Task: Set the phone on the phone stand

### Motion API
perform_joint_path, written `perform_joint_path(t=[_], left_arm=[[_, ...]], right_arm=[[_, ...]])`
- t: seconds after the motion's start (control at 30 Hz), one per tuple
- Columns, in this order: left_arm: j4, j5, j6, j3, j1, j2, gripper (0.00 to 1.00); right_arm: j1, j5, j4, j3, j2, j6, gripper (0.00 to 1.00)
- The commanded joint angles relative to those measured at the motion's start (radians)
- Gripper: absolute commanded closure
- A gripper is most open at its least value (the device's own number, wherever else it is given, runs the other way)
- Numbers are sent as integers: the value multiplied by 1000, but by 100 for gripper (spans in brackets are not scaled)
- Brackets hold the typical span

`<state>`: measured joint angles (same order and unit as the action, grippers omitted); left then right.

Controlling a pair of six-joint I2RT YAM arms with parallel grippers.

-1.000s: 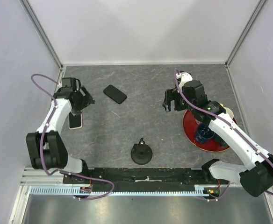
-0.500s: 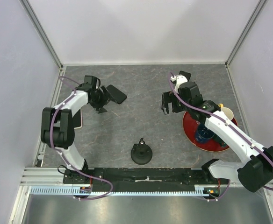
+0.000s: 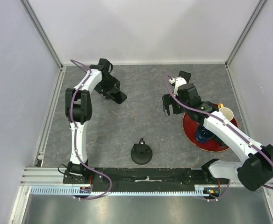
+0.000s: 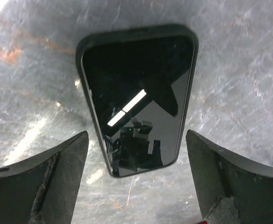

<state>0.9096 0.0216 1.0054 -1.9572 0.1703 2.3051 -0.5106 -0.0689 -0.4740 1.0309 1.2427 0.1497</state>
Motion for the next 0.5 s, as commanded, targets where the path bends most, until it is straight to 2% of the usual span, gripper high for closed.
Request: perform_joint_path(t=[0.0, 0.13, 0.27, 0.47], left_arm=[[166, -87, 58, -184, 15, 95, 7], [189, -120, 76, -241, 31, 132, 4], [261, -161, 156, -278, 41, 166, 2], [288, -186, 157, -339, 61, 221, 1]], right_arm=[[-3, -35, 55, -12, 3, -24, 2], [-5, -39, 69, -20, -8, -24, 2], [-5, -43, 77, -23, -15, -25, 2], [-3, -43, 83, -23, -14, -25, 2]])
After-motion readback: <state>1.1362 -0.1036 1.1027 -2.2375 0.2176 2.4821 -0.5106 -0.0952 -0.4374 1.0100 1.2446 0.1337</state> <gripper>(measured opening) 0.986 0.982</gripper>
